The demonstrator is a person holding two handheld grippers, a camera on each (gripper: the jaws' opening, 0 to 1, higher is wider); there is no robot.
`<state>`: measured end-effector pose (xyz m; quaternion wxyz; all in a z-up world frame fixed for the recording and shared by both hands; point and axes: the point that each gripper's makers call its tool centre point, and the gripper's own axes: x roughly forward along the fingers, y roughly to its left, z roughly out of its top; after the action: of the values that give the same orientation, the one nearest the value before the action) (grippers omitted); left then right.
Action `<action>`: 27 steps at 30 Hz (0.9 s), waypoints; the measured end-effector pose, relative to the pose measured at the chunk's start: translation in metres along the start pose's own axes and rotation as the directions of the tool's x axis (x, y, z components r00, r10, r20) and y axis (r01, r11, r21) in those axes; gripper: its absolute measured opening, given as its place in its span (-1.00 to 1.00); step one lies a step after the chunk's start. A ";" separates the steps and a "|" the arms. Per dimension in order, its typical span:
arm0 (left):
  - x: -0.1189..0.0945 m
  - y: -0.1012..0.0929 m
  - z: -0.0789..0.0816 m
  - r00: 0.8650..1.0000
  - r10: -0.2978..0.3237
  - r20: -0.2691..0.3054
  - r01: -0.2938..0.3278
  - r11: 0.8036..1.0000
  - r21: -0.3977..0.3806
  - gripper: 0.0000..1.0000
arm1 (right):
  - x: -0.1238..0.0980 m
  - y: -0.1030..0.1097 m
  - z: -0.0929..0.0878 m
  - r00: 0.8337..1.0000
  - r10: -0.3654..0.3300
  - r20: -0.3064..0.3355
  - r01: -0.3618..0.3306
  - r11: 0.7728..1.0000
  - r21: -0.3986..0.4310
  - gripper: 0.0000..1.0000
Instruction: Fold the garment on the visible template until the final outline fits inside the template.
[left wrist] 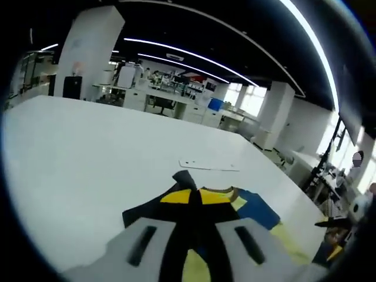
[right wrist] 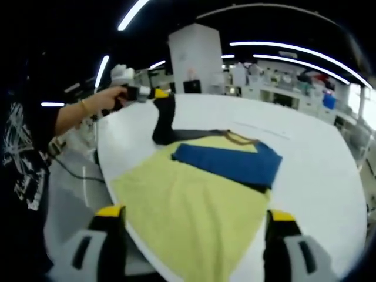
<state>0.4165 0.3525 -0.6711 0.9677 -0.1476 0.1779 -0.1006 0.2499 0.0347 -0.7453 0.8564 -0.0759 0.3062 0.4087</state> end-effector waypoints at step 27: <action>0.059 -0.088 -0.015 0.984 -0.176 0.033 0.177 0.983 -0.055 -1.00 | 0.004 0.000 -0.015 0.999 0.018 -0.035 -0.017 1.000 0.026 0.97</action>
<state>0.4529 0.2514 -0.6745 0.9528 -0.1919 0.1533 -0.1787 0.2453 0.0315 -0.7602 0.8481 -0.0694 0.3273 0.4107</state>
